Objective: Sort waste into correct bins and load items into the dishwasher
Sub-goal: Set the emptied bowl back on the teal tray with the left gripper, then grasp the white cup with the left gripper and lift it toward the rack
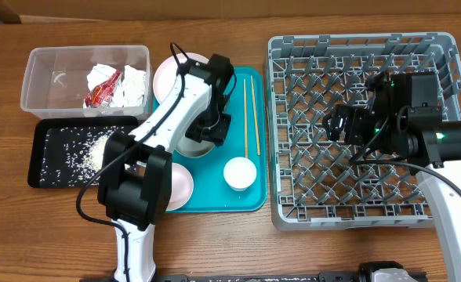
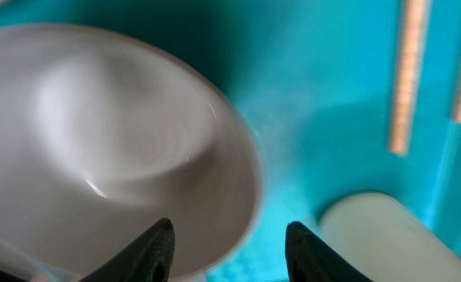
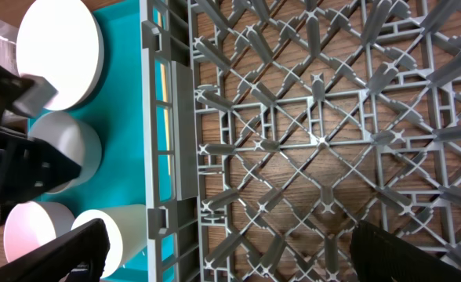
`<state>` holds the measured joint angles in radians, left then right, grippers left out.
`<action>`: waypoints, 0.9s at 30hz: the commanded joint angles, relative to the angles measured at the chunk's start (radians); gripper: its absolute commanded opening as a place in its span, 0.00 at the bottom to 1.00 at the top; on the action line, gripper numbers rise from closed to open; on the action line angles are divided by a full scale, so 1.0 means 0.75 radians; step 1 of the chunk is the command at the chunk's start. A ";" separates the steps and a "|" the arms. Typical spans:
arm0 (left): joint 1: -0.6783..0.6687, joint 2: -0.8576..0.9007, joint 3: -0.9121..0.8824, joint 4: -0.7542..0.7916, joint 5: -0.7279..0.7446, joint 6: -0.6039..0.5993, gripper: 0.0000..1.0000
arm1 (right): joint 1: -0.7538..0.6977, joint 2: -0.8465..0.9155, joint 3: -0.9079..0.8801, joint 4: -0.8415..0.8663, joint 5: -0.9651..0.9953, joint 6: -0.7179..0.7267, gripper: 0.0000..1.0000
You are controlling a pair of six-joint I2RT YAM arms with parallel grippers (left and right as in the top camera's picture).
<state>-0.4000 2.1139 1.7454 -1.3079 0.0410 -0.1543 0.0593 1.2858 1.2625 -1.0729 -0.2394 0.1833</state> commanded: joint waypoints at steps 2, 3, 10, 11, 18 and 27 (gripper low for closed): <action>-0.009 -0.002 0.254 -0.149 0.134 0.123 0.48 | -0.005 -0.003 0.026 0.008 -0.002 -0.001 1.00; -0.009 -0.002 0.297 -0.198 0.181 0.163 0.48 | -0.005 -0.003 0.026 0.007 -0.002 -0.001 1.00; -0.032 -0.002 0.320 -0.370 0.332 0.281 0.41 | -0.005 -0.003 0.026 0.007 -0.002 -0.001 1.00; -0.042 -0.002 0.304 -0.378 0.331 0.281 0.39 | -0.005 -0.003 0.026 0.007 -0.002 -0.001 1.00; -0.132 -0.002 0.169 -0.302 0.325 0.281 0.38 | -0.005 -0.003 0.026 0.006 -0.002 -0.001 1.00; -0.174 -0.001 0.023 -0.155 0.049 0.136 0.41 | -0.005 -0.003 0.026 0.006 -0.002 -0.001 1.00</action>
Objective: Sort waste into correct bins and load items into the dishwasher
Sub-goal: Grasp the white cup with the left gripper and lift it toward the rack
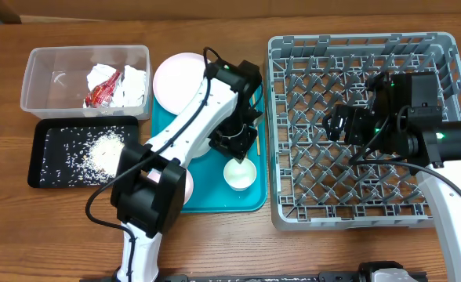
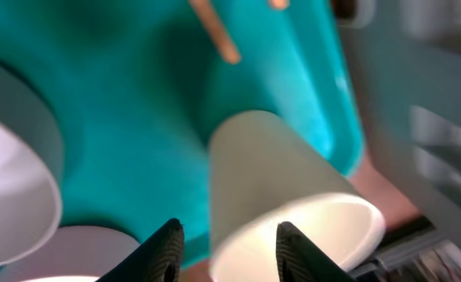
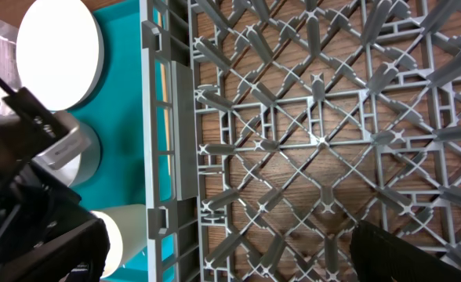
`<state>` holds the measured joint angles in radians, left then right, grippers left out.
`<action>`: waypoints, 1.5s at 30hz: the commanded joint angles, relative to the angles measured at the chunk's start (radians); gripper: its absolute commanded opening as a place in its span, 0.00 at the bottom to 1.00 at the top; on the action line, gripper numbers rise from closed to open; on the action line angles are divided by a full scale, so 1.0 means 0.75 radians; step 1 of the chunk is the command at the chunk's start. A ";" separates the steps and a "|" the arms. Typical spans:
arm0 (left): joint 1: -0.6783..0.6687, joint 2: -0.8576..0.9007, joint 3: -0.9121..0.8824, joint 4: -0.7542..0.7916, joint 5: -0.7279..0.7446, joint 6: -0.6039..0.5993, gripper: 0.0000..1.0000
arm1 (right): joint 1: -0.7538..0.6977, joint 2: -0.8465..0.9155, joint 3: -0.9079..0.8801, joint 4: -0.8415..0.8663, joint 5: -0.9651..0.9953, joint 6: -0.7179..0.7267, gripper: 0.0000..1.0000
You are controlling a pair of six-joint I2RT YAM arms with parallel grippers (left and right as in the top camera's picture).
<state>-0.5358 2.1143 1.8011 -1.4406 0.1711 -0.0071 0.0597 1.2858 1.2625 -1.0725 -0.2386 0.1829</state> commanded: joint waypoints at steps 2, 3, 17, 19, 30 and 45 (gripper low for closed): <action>0.007 -0.002 -0.082 0.052 -0.122 -0.061 0.38 | -0.005 -0.003 0.026 0.006 -0.003 -0.001 1.00; 0.007 -0.002 -0.096 0.064 -0.123 -0.061 0.35 | -0.005 -0.003 0.026 0.006 -0.003 0.000 1.00; 0.058 -0.002 -0.012 0.002 0.113 0.034 0.04 | -0.005 -0.003 0.026 0.017 -0.071 0.001 1.00; 0.099 -0.002 0.070 -0.057 0.184 0.066 0.04 | -0.005 -0.003 0.026 0.026 -0.141 0.001 1.00; 0.364 -0.002 0.435 -0.214 0.730 0.228 0.04 | -0.005 -0.003 0.026 0.119 -0.460 0.001 1.00; 0.516 -0.002 0.441 -0.228 1.588 0.430 0.04 | 0.004 0.050 0.026 0.667 -1.072 0.002 1.00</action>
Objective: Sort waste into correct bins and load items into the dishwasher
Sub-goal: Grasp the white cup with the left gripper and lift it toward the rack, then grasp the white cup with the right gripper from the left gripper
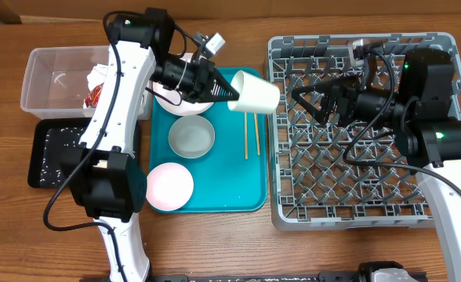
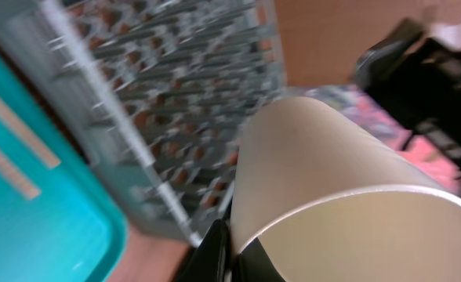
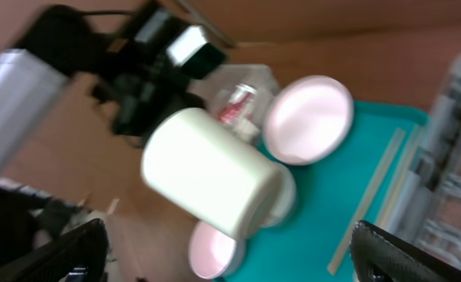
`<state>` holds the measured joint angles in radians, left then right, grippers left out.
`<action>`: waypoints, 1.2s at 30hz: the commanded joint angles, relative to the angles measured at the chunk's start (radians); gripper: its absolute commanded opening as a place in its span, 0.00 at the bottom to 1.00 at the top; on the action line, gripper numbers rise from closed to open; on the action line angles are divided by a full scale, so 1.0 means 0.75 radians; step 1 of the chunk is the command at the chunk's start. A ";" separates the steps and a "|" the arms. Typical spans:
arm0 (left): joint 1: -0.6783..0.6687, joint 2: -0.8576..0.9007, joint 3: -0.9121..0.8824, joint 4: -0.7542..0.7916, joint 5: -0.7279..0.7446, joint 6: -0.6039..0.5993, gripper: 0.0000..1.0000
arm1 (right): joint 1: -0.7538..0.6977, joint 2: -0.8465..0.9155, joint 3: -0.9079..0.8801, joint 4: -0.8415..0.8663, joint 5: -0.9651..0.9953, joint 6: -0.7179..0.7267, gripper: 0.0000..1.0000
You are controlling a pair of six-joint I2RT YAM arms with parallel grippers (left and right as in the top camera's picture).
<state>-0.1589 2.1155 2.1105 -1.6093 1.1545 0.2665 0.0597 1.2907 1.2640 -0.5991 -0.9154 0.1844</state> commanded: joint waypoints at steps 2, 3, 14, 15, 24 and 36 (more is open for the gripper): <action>0.013 -0.004 0.028 -0.003 0.345 0.065 0.04 | 0.008 0.079 0.024 0.057 -0.170 -0.001 1.00; 0.013 -0.004 0.028 -0.003 0.362 0.065 0.04 | 0.007 0.097 0.024 0.069 -0.188 -0.002 1.00; 0.010 -0.004 0.027 -0.108 0.368 0.129 0.04 | 0.052 0.297 0.024 0.403 -0.464 0.002 1.00; 0.009 -0.004 0.027 -0.108 0.372 0.129 0.04 | 0.060 0.302 0.024 0.431 -0.470 0.011 1.00; 0.010 -0.004 0.027 -0.108 0.371 0.150 0.04 | 0.132 0.307 0.024 0.520 -0.483 0.049 0.82; 0.009 -0.004 0.027 -0.108 0.366 0.149 0.04 | 0.176 0.307 0.024 0.664 -0.478 0.140 0.56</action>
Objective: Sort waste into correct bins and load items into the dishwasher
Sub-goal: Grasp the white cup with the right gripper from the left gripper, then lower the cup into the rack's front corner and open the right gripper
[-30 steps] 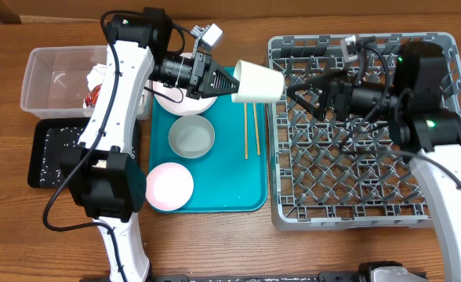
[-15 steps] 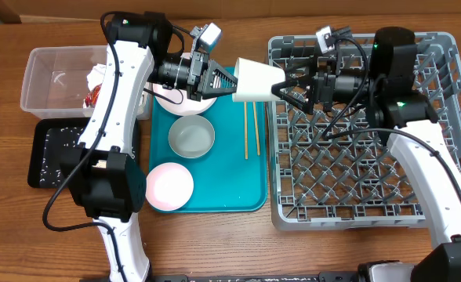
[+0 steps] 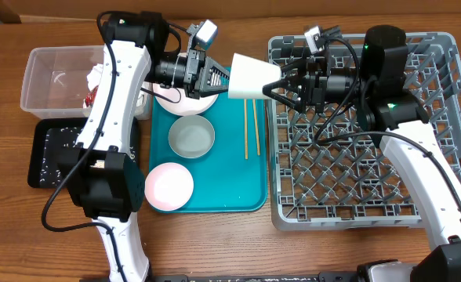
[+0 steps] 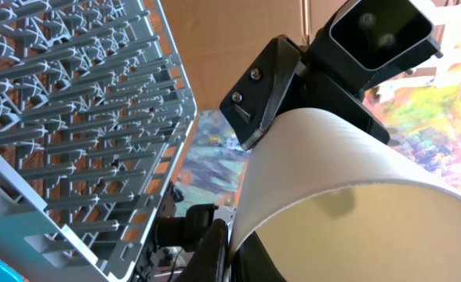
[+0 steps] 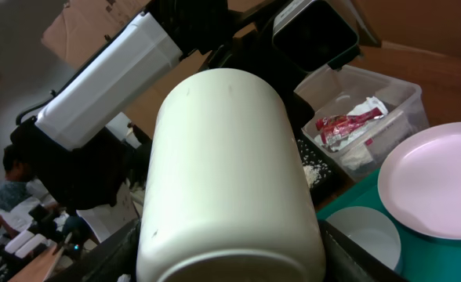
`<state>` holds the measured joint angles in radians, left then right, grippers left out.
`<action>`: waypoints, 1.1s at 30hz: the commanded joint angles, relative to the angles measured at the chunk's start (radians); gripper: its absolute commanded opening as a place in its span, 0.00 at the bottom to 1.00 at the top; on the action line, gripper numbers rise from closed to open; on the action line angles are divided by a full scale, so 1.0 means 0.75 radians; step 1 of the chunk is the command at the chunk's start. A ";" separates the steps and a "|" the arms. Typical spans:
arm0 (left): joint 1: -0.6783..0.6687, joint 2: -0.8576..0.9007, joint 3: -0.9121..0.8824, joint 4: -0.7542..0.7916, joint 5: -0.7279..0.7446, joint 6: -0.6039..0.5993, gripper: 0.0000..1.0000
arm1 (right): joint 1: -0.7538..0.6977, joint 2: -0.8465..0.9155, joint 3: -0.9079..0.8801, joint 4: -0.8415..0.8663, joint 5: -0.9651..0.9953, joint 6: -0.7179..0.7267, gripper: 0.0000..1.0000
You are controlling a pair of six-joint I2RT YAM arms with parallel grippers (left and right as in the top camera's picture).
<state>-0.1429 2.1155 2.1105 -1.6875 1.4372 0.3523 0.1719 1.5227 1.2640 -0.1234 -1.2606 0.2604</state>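
A white cup [image 3: 252, 77] hangs on its side in the air between teal tray and rack. My left gripper [image 3: 221, 77] is shut on its rim, one finger inside the mouth [image 4: 230, 251]. My right gripper [image 3: 276, 84] is at the cup's closed end, its fingers pressed on both sides of the cup [image 5: 230, 172]. The grey dishwasher rack [image 3: 356, 221] lies under my right arm and holds nothing that I can see.
On the teal tray [image 3: 215, 200] are a grey-white bowl [image 3: 191, 135], a pink bowl [image 3: 168, 186] and chopsticks [image 3: 250, 129]. A pink plate [image 3: 185, 98] lies at the tray's far end. At the left stand a clear bin [image 3: 58, 78] with wrappers and a black tray [image 3: 54, 149] of rice.
My right gripper was open and a little way off from the cup; now its fingers are closed in on the cup's base. My left gripper still holds the rim, the cup slightly farther right.
My left gripper was open over the bowl on the tray, then around the cup standing at the tray's right side. Later it held the cup sideways in the air facing my open right gripper. Now both grippers hold the cup.
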 commanded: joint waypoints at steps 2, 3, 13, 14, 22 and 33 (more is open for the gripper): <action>-0.012 -0.004 0.027 -0.004 -0.011 0.035 0.04 | 0.026 -0.003 0.024 0.030 -0.018 0.039 0.52; -0.012 -0.004 0.027 -0.004 -0.011 0.034 0.09 | 0.026 -0.003 0.024 0.027 -0.018 0.039 0.50; 0.027 -0.004 0.027 0.016 -0.153 0.034 0.69 | -0.055 -0.005 0.024 -0.149 0.154 0.083 0.44; 0.042 -0.004 0.027 0.027 -0.191 0.033 0.69 | -0.078 -0.010 0.024 -0.221 0.222 0.082 0.44; 0.103 -0.004 0.027 0.187 -0.614 -0.125 0.73 | -0.197 -0.138 0.036 -0.671 0.618 0.063 0.45; 0.075 -0.004 0.027 0.299 -1.270 -0.392 0.73 | -0.001 -0.326 0.208 -1.509 1.338 0.206 0.48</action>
<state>-0.0700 2.1155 2.1151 -1.4693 0.6373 0.1200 0.1120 1.2846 1.3907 -1.2072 -0.4496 0.3557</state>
